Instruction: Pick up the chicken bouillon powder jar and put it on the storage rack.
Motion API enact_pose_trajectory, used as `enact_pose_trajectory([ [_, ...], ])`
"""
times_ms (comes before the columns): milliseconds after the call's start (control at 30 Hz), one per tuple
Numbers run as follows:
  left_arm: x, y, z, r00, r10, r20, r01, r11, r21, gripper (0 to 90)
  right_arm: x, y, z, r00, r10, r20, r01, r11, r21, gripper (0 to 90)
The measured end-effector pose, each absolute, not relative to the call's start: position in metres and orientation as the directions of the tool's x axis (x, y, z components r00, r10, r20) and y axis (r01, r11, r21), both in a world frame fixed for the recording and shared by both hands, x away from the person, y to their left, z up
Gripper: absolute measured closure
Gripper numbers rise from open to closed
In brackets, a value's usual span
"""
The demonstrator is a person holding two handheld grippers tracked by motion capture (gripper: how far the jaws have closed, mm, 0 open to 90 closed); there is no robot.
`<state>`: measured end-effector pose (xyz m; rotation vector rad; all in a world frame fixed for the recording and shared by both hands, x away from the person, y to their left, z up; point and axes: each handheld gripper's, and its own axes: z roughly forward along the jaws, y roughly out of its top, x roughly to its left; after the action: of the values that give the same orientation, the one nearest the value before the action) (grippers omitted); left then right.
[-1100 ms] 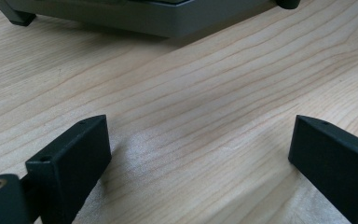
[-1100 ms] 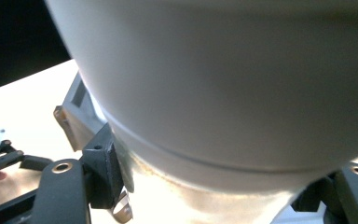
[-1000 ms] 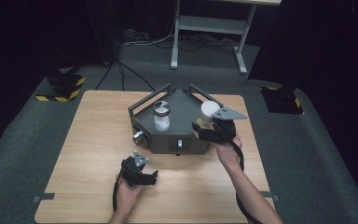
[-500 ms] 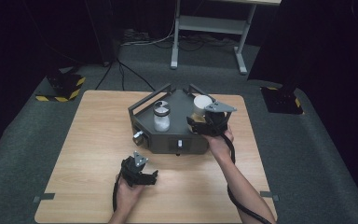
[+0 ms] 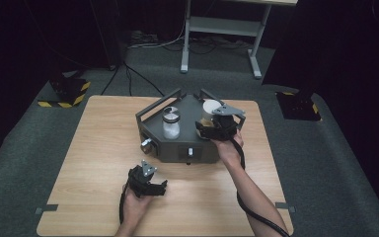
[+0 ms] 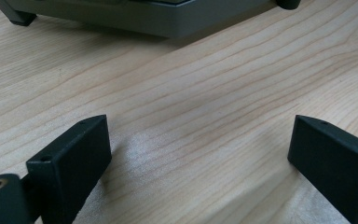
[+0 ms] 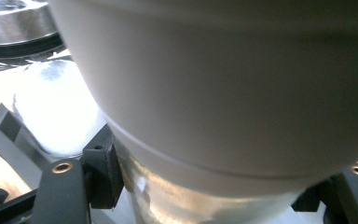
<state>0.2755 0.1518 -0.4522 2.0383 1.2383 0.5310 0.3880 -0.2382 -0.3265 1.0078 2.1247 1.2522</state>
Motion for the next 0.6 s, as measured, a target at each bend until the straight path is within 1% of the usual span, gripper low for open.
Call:
enact_pose_trajectory([
  [333, 0.275, 0.152, -0.452, 0.462, 0.887, -0.007, 0.607, -0.311, 0.731, 5.8, 0.396, -0.235, -0.331, -0.609, 0.793, -0.007, 0.383, 0.301, 0.873, 29.5],
  [600, 0.275, 0.152, -0.452, 0.463, 0.886, -0.004, 0.606, -0.313, 0.731, 5.8, 0.400, -0.233, -0.328, -0.616, 0.788, -0.013, 0.389, 0.319, 0.864, 29.5],
])
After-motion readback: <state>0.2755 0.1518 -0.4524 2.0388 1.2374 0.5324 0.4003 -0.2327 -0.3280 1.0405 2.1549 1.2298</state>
